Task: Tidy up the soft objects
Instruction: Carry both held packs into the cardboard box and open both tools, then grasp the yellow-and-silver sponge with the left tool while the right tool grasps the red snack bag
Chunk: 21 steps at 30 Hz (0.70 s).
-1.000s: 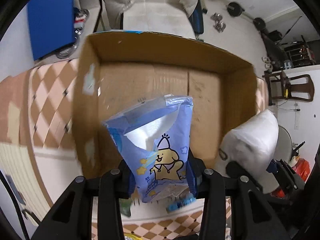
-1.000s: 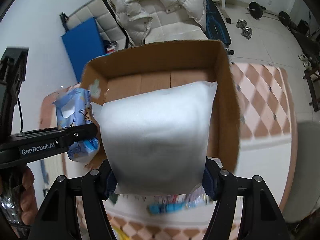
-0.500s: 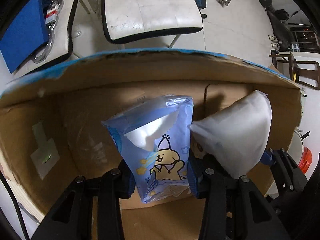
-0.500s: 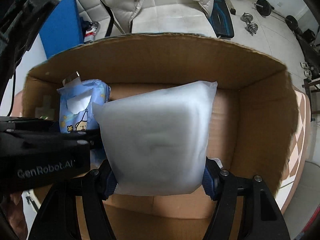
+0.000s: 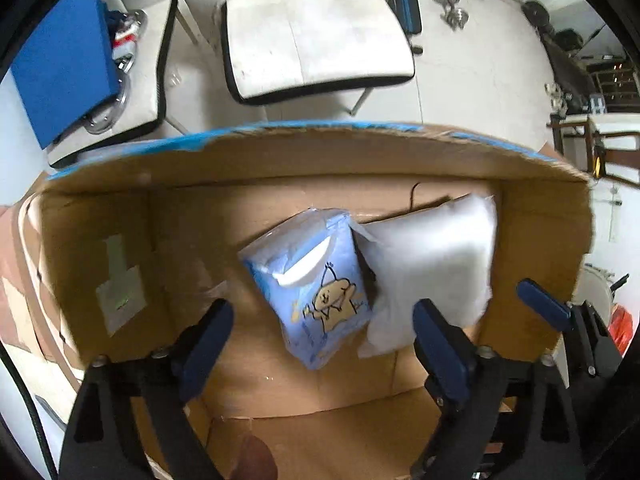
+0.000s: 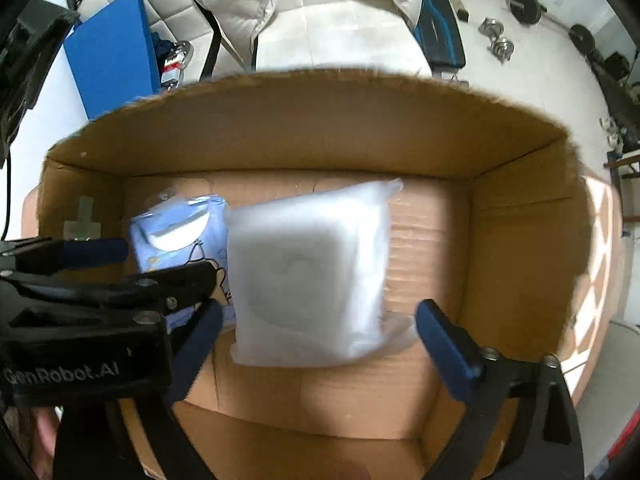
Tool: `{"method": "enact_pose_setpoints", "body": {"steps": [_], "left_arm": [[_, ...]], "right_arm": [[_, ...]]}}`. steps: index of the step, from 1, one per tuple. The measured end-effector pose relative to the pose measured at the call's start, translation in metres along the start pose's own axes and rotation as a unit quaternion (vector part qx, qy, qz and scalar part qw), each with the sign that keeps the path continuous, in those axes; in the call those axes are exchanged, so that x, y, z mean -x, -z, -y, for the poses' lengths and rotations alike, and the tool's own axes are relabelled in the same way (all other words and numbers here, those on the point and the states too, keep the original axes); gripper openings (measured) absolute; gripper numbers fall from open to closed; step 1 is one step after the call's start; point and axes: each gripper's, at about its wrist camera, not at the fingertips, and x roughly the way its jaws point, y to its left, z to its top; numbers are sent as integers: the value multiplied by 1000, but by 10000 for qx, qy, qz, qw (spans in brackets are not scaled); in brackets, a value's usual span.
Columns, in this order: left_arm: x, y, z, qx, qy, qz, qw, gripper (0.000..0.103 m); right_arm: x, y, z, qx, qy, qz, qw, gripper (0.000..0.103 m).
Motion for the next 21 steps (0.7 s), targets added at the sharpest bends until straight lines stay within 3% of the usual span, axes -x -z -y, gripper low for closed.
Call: {"method": "enact_pose_setpoints", "body": {"steps": [6,15,21], "left_arm": [[49,43,2,14,-305,787,9964,101],[95,123,-5,197,-351,1418,9891,101],[115,208,-33,718,-440,1900,9782,101]], "right_arm": [[41,24,-2,-19,239,420,9988,103],[105,85,-10,-134,276,962,9949,103],[141,149,-29,454,141,1470,9880,103]]}}
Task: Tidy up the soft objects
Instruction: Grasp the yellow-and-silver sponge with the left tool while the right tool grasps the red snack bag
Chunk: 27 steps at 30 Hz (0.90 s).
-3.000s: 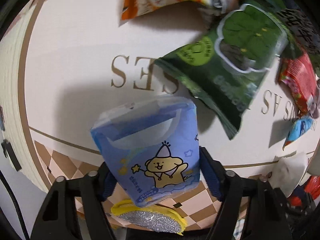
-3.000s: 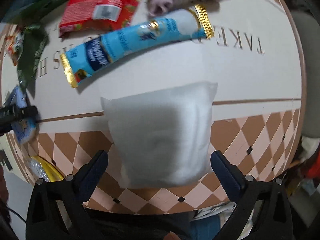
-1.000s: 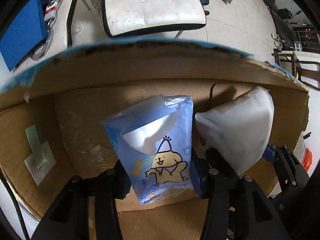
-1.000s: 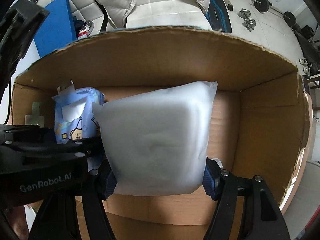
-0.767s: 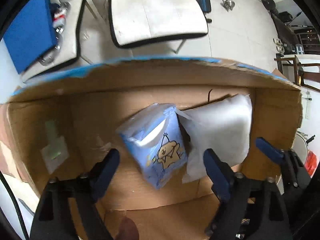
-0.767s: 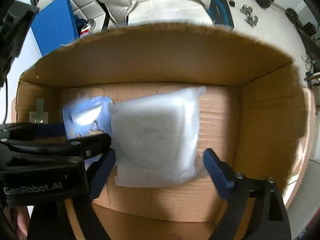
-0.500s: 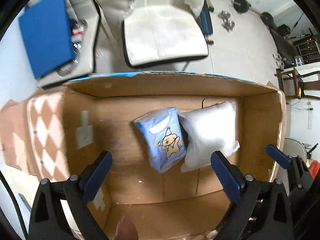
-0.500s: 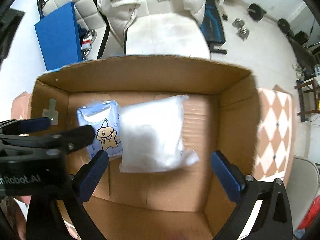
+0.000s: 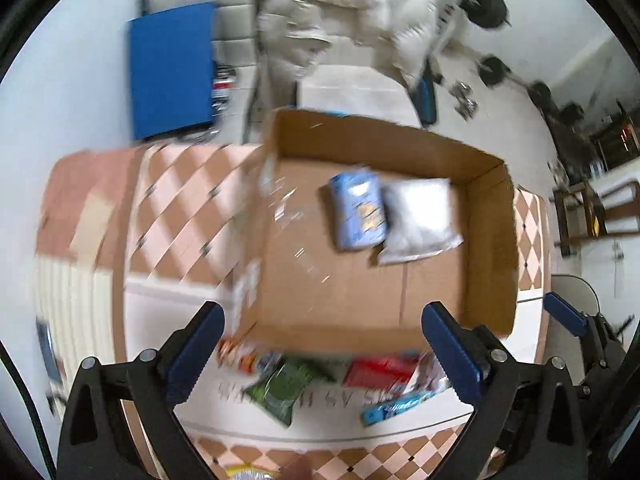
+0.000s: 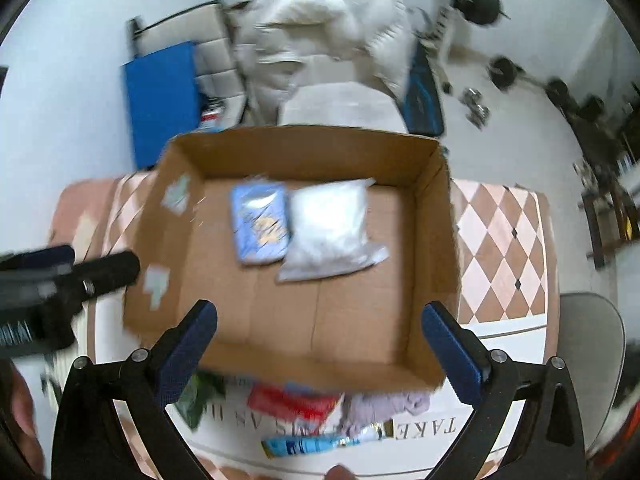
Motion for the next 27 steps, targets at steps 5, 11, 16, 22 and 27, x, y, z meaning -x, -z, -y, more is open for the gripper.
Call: {"method": "enact_pose_setpoints", "body": {"steps": [5,11,16,22,27], "left_arm": [[-15,105,-70,926,-96,-395,9949,101],[-98,239,-131,1898,122,-1962,9619,80],[-137,300,-136,2294,300,-2479,9407,71],[-169,322,-127,2686,633,-2739,9213,71],[-184,326,-126,2903,682,-2791,9128,54]], "right_arm": [[1,65,-26,1151,210,-199,9929,103],[-53,126,-47,2157,423,-912,9713,103],[-95,141,-62,2781,677,-1183,9508,103],[-139,143,-81,3443,940,-1434,9231,103],[-165,146,-83,3496,1266,-1578,9148,103]]}}
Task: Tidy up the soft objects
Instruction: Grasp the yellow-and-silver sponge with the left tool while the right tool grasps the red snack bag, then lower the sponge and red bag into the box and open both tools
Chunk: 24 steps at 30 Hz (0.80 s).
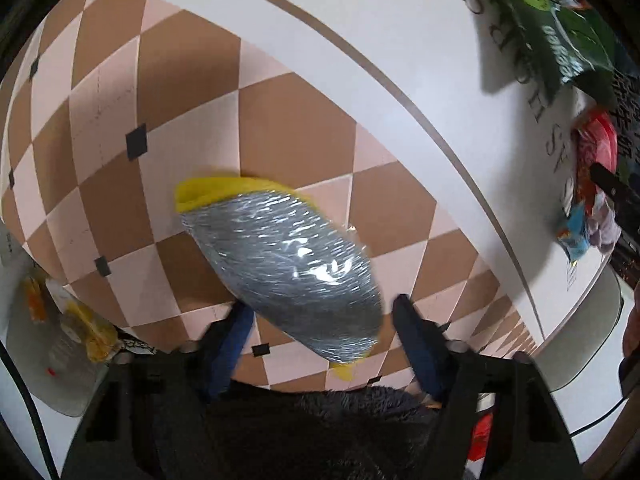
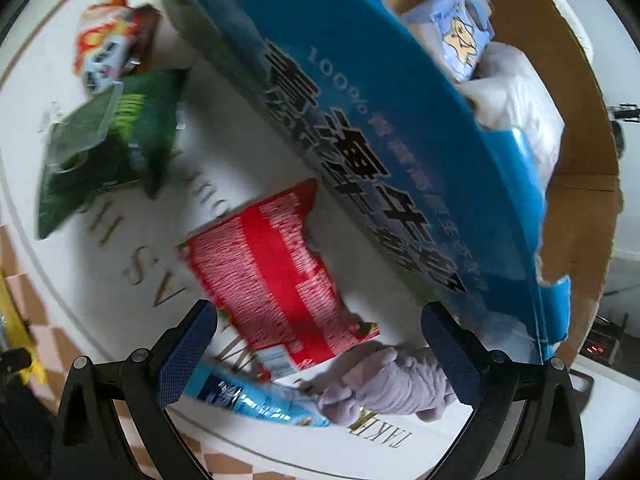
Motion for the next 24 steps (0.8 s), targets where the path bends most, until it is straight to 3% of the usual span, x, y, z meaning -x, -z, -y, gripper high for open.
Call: {"method": "enact_pose_setpoints", "body": {"steps": [3,7,9,12,15,18,21,23,24], "left_arm": [[-2,-2,6,-62,-99,40,9999,50],[9,-8,26,-520,-519,338,9967,47],[15,-11,43,-854,-867,586,9908,47],[22,-20,74,-1427,-1426,968,9746,47],[22,-31,99,-1779,-1661,1039,9643,47],[19,-39,111,-1875,-1594,957,9645,48],[19,-45,109,-1766,-1303,816,9722,49],[19,-47,104,-1670,-1111,767,9767,51],[19,-47,103,-1628,-1040,749,9783,52]], "right_arm": [[-1,3,-1,0,2,32,10000,103],[-3,9,-5,-170,-404,-21,9990,99],[-8,13,-9,-187,-335,-29,9993,98],[-20,12,-13,-249,-327,-70,9991,97],[-30,11,-13,-453,-671,-213,9965,81],[-32,24,-10,-817,-871,-269,9925,68],[-40,47,-7,-1517,-1634,-680,9724,67],[-45,63,-3,-2032,-2364,-905,9459,67],[-48,68,-2,-2211,-2536,-965,9367,67]]}}
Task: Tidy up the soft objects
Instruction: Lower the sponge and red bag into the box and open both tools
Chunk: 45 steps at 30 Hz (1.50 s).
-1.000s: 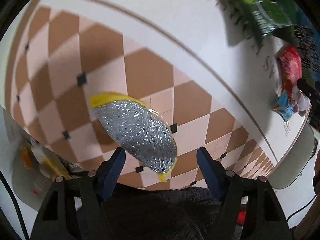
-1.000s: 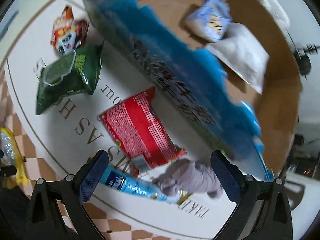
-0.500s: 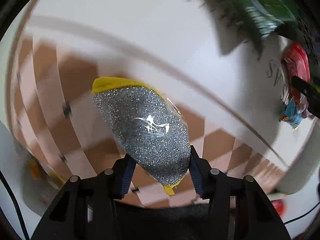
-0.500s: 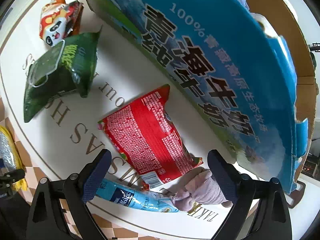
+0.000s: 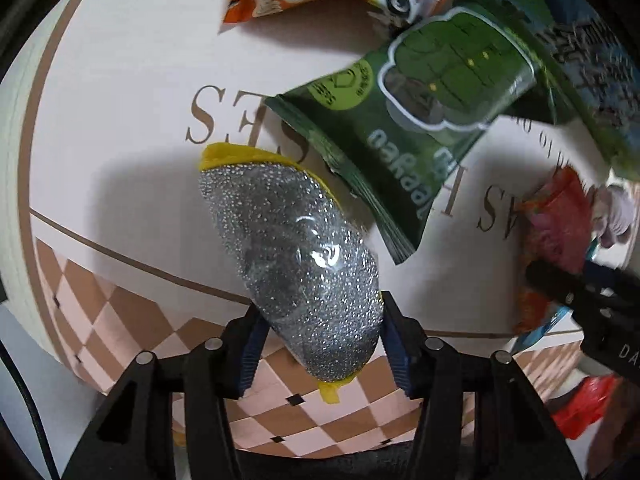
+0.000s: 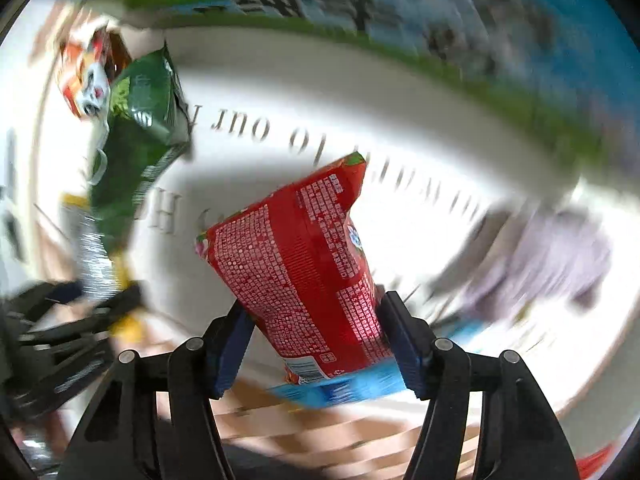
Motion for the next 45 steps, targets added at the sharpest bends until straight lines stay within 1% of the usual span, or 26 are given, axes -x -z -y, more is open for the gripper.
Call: {"method": "enact_pose_setpoints", "body": {"steps": [1,2,4,6,9,10,11,12,14,15,16,17,19,20,22,24,27,30,31,33,35,36,38,40,41,45], "left_arm": [[-1,0,0,18,39,-15,10000,52],[-1,1,-2,31,74,-25,10000,53],[0,-1,-7,81,128,-38,9999,54],[1,-5,-16,97,113,-41,9999,55],[1,-6,-12,-10,-50,19,10000,54],[6,-15,-2,-49,-134,39,9999,51],[7,-14,-1,-86,-250,85,9996,46],[8,-11,5,-115,-303,115,9994,45],[11,-5,8,-109,-354,194,9991,43],[14,-2,12,-121,-403,258,9988,43],[19,7,17,-170,-454,347,9982,43],[23,11,22,-225,-489,415,9977,43],[39,23,35,-384,-516,605,9961,42],[47,28,40,-453,-499,682,9954,42],[67,37,53,-578,-393,855,9939,42],[94,41,64,-686,-252,1075,9915,42],[139,38,82,-836,3,1420,9863,42],[185,20,100,-1085,173,1648,9802,43],[195,9,102,-1130,224,1690,9789,43],[214,-12,106,-1174,238,1757,9771,43],[223,-43,117,-1190,221,1761,9769,43],[226,-58,120,-1178,269,1688,9782,43],[221,-91,123,-1120,481,1472,9816,43],[214,-125,132,-1079,688,1170,9849,43],[209,-136,137,-1071,736,1058,9859,43],[185,-178,161,-1028,866,523,9895,43]], "right_arm": [[-1,2,5,-133,-136,-28,9998,69],[-2,3,7,-188,-181,6,9997,72],[1,3,12,-165,-9,176,9997,76],[0,2,8,-106,150,291,9994,76],[-7,2,-5,107,483,351,9982,78],[-9,4,-10,201,655,390,9969,78],[-12,8,-14,290,841,420,9952,76],[-14,11,-17,331,965,462,9937,73],[-14,22,-23,366,1030,552,9925,56],[-14,28,-24,348,1028,574,9924,55],[-13,32,-23,291,953,568,9934,53],[-2,32,-17,216,819,534,9950,52],[3,43,-8,37,489,481,9976,51],[7,47,-4,-5,404,504,9979,50],[22,62,2,-97,183,626,9978,50],[51,72,13,-195,-123,824,9963,50],[93,86,24,-325,-413,1171,9917,50],[146,87,33,-487,-662,1619,9834,50],[163,78,32,-548,-727,1742,9805,50],[200,68,44,-700,-888,1990,9735,50],[228,51,52,-810,-943,2159,9685,50],[232,42,50,-875,-928,2216,9668,50],[238,20,58,-1064,-893,2282,9636,50],[241,-8,73,-1267,-907,2232,9622,50],[244,-19,75,-1321,-893,2197,9624,50],[216,-65,87,-1596,-808,1986,9636,50]]}}
